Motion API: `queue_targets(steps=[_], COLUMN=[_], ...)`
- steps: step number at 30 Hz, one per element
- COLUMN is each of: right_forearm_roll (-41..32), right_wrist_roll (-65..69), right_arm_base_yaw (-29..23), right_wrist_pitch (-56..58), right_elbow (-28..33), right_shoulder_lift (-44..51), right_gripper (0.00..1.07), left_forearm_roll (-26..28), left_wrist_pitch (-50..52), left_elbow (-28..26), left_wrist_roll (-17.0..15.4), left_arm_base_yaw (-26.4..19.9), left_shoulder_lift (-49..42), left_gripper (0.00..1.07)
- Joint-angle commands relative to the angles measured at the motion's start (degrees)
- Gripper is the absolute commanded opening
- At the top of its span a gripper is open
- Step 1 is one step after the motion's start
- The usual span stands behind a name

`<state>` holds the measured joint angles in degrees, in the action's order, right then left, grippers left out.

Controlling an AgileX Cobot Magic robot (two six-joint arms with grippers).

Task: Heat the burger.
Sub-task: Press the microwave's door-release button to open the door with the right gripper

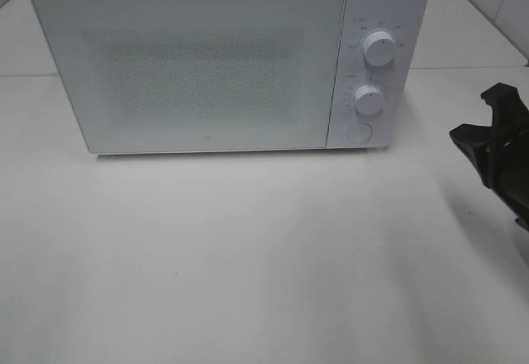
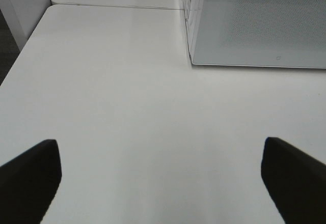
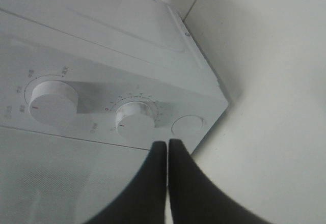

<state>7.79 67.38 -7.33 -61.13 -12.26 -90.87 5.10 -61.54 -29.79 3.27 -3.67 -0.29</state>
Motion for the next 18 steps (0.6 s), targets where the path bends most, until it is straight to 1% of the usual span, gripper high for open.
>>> queue_targets(steps=[1, 2, 3, 4, 5, 6, 16, 18], right_forearm_roll=[-7.1, -7.1, -9.5, -13.9, -13.9, -16.7, -16.3, -17.2], right_wrist_roll=[3.8, 3.8, 3.7, 3.2, 3.2, 2.9, 5.4, 5.4], right_arm_base_yaw=[-5.8, -5.8, -7.8, -11.4, -11.4, -13.4, -13.8, -13.8], right_wrist_pitch=[-2.8, -2.8, -2.8, -3.0, -3.0, -4.0, -5.3, -5.2], right_elbow=[-0.9, -0.9, -1.5, -2.8, -2.8, -4.0, -7.3, -8.0], right_shoulder_lift=[-3.3, -3.3, -4.3, -6.3, -6.3, -8.2, -14.2, -15.2], right_gripper=[0.00, 0.00, 0.00, 0.00, 0.00, 0.00, 0.00, 0.00], left_forearm_roll=[0.2, 0.2, 0.2, 0.2, 0.2, 0.2, 0.2, 0.2], left_wrist_pitch=[0.2, 0.2, 0.2, 0.2, 0.2, 0.2, 0.2, 0.2], left_elbow=[0.2, 0.2, 0.2, 0.2, 0.2, 0.2, 0.2, 0.2], left_wrist_roll=[-0.3, -0.3, -0.3, -0.3, -0.3, -0.3, -0.3, -0.3], left_arm_base_yaw=[-0.1, -0.1, -0.1, -0.1, -0.1, -0.1, -0.1, -0.1], left_shoulder_lift=[-0.8, -0.8, -0.8, -0.8, -0.8, -0.8, -0.8, -0.8], left_gripper=[1.00, 1.00, 1.00, 1.00, 1.00, 1.00, 1.00, 1.00])
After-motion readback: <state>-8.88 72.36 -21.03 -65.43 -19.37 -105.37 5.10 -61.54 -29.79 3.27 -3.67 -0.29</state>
